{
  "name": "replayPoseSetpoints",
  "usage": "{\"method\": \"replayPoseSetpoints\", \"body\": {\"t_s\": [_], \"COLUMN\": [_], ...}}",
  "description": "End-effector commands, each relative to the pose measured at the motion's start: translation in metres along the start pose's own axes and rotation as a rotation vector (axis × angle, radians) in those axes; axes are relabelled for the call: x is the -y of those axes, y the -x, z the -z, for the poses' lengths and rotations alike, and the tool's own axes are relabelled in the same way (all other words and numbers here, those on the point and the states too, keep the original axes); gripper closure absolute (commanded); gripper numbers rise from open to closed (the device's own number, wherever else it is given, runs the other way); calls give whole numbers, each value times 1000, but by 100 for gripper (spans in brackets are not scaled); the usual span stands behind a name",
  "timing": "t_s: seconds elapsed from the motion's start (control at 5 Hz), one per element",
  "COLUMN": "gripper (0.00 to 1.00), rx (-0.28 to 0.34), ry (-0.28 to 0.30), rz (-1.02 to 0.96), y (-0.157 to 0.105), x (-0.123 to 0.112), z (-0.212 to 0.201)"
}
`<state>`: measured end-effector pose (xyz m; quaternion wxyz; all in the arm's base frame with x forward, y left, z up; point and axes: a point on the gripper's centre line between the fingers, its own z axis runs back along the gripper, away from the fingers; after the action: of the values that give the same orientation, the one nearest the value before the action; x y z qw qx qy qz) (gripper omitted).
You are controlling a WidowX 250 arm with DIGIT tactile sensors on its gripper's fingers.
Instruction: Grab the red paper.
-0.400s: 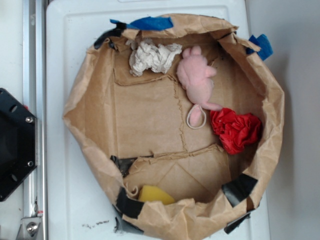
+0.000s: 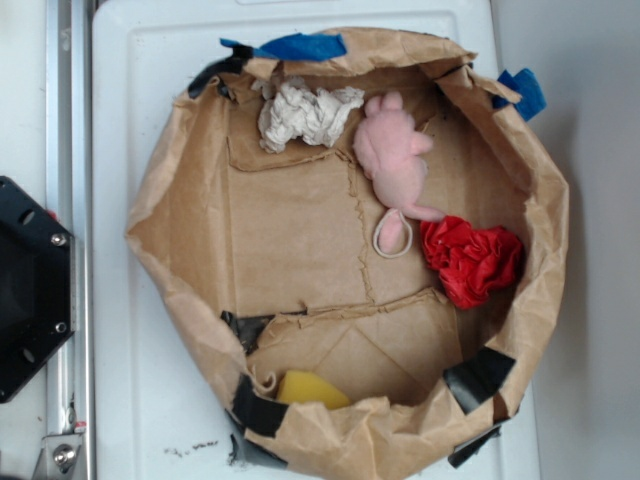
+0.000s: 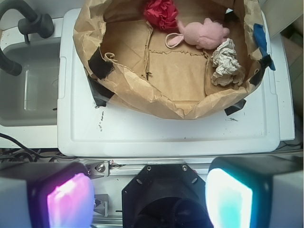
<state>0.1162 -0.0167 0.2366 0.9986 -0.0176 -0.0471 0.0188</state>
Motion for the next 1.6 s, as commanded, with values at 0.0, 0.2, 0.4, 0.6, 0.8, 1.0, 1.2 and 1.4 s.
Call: {"method": "replayPoseSetpoints", "body": {"t_s": [0.0,0.2,0.4,0.6,0.8,1.0,1.2,1.4], "gripper": [0,0,0,0,0,0,0,0], "rx": [123,135,135,135,135,181,229,240], "ry": [88,86,86,86,86,111,94,136], "rz": [-47,-34,-34,-34,-34,-89,-93,16], "y": [-30,-78,-78,-78,-78,-117,-154,-154], "x": [33,37,37,37,37,22,-1,-13], "z": [44,61,61,61,61,65,75,75]}}
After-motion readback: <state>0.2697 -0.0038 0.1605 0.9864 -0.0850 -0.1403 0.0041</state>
